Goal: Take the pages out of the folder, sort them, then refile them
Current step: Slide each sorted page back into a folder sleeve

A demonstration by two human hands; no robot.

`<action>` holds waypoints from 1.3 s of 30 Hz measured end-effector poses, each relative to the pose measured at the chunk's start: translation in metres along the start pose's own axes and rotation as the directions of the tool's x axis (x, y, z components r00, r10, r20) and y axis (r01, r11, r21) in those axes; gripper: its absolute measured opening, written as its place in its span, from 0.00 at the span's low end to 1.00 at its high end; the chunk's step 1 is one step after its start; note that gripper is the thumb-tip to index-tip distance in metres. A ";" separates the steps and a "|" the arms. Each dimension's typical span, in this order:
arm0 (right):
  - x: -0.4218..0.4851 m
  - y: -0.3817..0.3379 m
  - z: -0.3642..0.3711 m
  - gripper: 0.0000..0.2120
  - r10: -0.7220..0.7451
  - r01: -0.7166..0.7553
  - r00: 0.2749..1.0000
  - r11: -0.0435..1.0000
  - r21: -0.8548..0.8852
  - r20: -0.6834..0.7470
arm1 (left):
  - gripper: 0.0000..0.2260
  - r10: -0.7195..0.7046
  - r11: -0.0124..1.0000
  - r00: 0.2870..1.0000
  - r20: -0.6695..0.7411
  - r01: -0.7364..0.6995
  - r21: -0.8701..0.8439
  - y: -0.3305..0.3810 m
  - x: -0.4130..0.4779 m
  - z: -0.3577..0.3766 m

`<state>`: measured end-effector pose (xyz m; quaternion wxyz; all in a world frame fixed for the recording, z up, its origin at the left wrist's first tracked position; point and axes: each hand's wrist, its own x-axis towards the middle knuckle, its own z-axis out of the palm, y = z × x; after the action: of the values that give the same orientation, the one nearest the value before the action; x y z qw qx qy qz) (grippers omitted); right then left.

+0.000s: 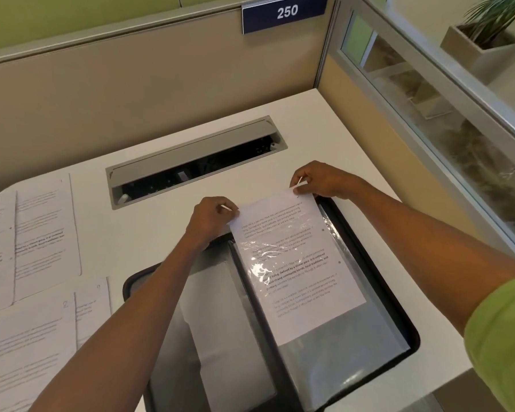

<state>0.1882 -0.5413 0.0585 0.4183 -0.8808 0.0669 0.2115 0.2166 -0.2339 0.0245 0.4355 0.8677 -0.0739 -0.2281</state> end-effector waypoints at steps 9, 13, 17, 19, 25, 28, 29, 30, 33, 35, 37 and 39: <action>-0.013 0.007 -0.002 0.03 0.004 0.045 0.976 0.975 -0.219 0.217 | 0.04 0.091 0.978 0.983 0.160 -0.119 0.174 -0.015 -0.018 0.009; -0.017 0.006 -0.001 0.07 -0.083 0.128 0.973 0.971 -0.202 0.217 | 0.04 0.141 0.960 0.972 0.187 -0.180 0.215 -0.018 -0.018 0.015; -0.018 0.002 0.005 0.18 -0.044 0.144 0.955 0.934 -0.326 0.293 | 0.11 0.187 0.939 0.953 0.238 -0.245 0.240 -0.017 -0.017 0.021; -0.018 0.003 0.008 0.19 -0.041 0.159 0.956 0.905 -0.394 0.291 | 0.12 0.250 0.889 0.940 0.230 -0.317 0.330 -0.010 -0.018 0.026; -0.021 0.002 0.001 0.12 -0.059 0.165 0.960 0.911 -0.379 0.275 | 0.11 0.263 0.870 0.926 0.270 -0.348 0.348 -0.006 -0.016 0.033; -0.022 0.004 0.001 0.10 -0.074 0.193 0.949 0.905 -0.380 0.307 | 0.13 0.236 0.884 0.939 0.250 -0.315 0.347 -0.005 -0.016 0.034; -0.023 0.005 0.002 0.11 -0.077 0.196 0.949 0.903 -0.382 0.305 | 0.14 0.232 0.893 0.940 0.249 -0.308 0.329 -0.005 -0.016 0.034; -0.023 0.006 0.003 0.11 -0.082 0.199 0.951 0.899 -0.390 0.297 | 0.13 0.243 0.899 0.937 0.250 -0.315 0.304 -0.004 -0.016 0.034; -0.023 0.008 0.006 0.10 -0.096 0.197 0.964 0.886 -0.420 0.249 | 0.10 0.250 0.905 0.925 0.287 -0.329 0.269 -0.004 -0.013 0.032; -0.023 0.007 0.006 0.10 -0.094 0.190 0.967 0.889 -0.417 0.238 | 0.08 0.247 0.903 0.918 0.311 -0.334 0.269 -0.003 -0.012 0.031; -0.023 0.005 0.008 0.11 -0.075 0.182 0.962 0.893 -0.412 0.262 | 0.07 0.262 0.890 0.911 0.317 -0.355 0.286 -0.003 -0.011 0.033; -0.023 0.004 0.010 0.10 -0.062 0.182 0.956 0.892 -0.414 0.287 | 0.08 0.283 0.862 0.908 0.308 -0.382 0.334 -0.004 -0.011 0.036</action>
<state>0.1634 -0.5376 0.0595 0.2282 -0.9179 -0.0947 0.3106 0.1904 -0.2537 0.0067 0.2758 0.8746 -0.3209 -0.2367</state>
